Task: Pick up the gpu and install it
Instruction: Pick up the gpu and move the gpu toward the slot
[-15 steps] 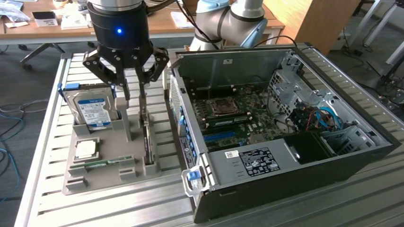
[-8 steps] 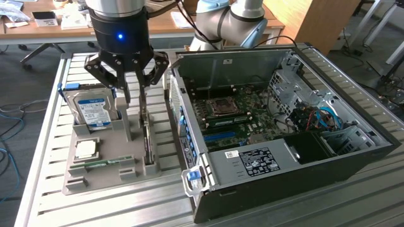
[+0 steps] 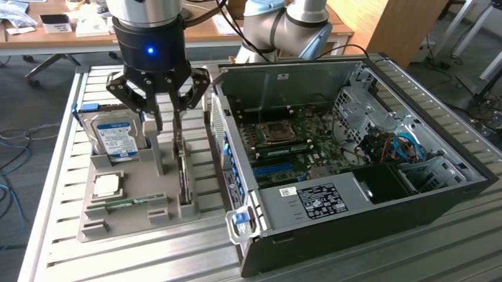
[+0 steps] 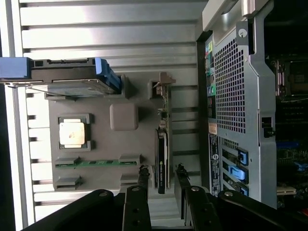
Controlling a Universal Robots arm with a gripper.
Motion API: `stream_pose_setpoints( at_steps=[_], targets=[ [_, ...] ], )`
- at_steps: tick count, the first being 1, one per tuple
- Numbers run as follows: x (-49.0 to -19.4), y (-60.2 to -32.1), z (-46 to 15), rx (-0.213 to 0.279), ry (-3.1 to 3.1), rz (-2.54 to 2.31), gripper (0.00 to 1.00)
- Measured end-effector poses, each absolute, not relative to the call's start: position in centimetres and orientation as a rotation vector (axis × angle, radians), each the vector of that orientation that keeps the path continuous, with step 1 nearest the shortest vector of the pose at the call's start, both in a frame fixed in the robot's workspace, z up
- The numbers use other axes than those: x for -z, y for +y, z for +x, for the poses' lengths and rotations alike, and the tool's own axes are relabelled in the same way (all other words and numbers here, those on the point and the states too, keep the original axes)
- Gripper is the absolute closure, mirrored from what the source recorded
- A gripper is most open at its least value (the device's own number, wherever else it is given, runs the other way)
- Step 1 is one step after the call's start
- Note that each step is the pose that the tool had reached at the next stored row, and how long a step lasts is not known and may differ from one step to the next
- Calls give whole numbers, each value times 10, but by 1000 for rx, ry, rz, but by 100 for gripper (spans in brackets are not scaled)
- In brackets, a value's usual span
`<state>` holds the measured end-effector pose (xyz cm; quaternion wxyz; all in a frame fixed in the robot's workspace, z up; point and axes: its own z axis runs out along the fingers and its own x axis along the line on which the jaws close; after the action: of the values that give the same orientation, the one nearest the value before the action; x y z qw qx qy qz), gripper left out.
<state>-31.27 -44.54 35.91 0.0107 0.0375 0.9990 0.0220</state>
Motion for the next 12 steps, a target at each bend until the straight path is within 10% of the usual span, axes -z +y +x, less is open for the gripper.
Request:
stream_pose_setpoints(
  at_steps=[12],
  targets=[
    [-357, -445, -313, -69, 3117, 117, 64]
  ],
)
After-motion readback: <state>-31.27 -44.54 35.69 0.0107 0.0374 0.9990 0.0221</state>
